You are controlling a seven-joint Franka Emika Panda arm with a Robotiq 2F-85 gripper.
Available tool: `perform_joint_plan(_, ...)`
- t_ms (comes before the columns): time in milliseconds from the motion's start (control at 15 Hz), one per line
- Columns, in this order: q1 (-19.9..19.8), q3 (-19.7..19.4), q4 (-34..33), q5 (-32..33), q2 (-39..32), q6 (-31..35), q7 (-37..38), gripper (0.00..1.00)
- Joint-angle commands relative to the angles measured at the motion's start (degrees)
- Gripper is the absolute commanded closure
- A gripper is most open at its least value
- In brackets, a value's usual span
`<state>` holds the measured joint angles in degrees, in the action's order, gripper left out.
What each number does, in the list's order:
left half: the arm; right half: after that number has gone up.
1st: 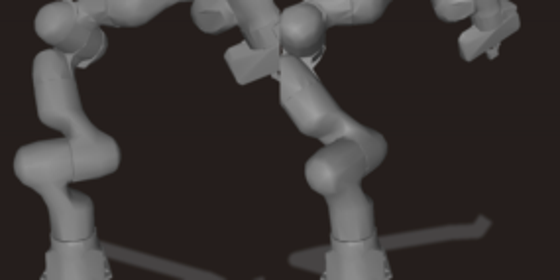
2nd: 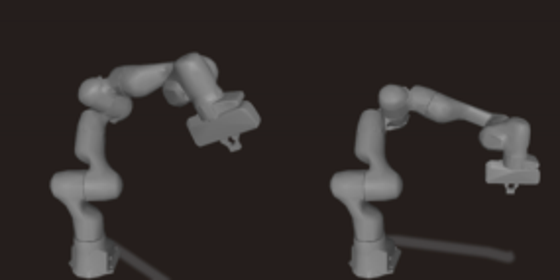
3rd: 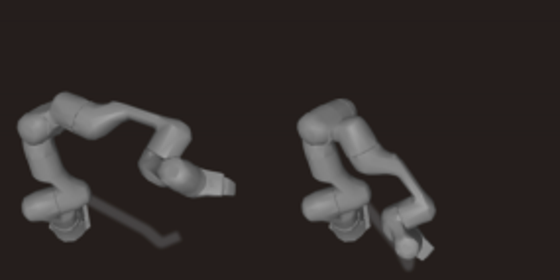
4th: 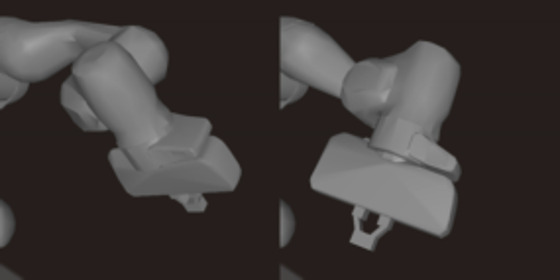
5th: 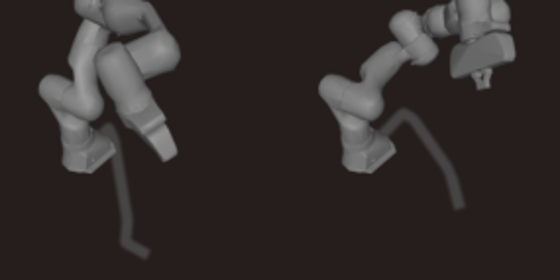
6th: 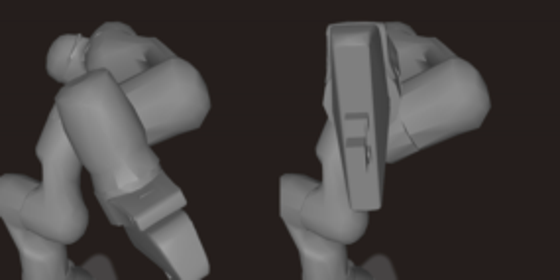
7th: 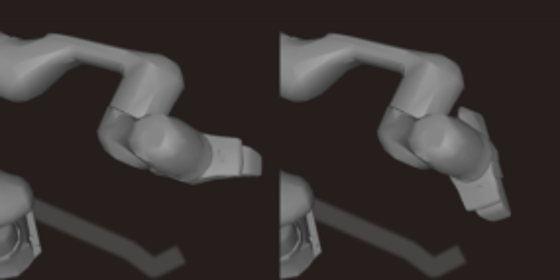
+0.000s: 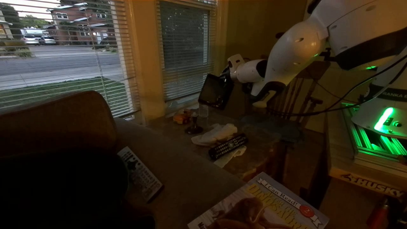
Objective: Empty the contents of the black container onto the table
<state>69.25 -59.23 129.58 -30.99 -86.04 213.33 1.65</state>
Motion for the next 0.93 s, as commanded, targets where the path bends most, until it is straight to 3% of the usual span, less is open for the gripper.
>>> perform_joint_plan(0,0.20,0.13,1.34,-5.63,0.00,5.68,-3.11,0.98)
perform_joint_plan(867,-5.48,6.76,-2.67,-10.62,0.53,12.95,-9.49,0.98)
